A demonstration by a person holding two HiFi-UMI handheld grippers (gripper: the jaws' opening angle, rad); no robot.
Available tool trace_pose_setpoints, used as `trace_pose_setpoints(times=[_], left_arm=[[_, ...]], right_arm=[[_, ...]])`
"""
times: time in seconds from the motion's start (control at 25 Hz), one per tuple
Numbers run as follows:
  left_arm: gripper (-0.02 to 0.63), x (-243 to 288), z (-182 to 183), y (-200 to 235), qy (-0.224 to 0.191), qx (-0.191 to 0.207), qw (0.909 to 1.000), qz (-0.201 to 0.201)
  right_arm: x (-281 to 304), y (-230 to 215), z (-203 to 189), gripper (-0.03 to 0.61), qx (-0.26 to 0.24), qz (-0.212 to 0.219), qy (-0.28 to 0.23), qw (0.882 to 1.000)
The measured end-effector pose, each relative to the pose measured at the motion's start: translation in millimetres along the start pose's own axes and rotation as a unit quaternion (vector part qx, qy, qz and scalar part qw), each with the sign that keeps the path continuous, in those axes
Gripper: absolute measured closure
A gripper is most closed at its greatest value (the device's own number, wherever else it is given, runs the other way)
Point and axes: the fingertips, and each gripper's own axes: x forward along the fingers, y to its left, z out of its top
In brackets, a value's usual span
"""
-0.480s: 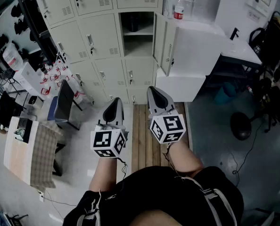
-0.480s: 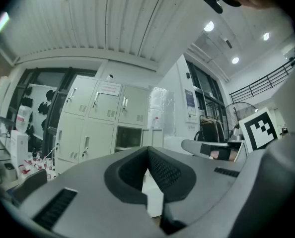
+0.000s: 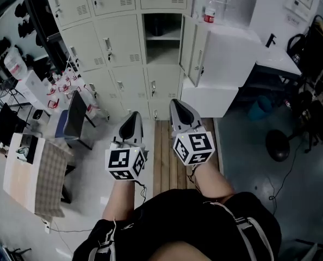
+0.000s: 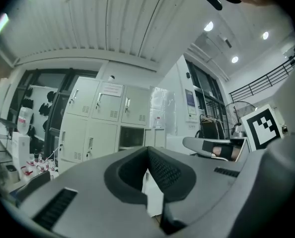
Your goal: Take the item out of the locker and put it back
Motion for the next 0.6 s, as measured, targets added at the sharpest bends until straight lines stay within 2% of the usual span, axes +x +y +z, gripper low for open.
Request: trace_pose_setpoints(times=[0.28,0.6], left_arm=[[0.601,-8,-3,33,0.001,0.002,0.9999,-0.012],[0.600,4,-9,68,0.002,-0.005,1.0000,0.000]], right_arm=[[13,24,-6,0.563,-0.008,-0.018,-0.013,1.000],[48,21,-12,0.563,-0.027,-0.033,-0.008,0.999]])
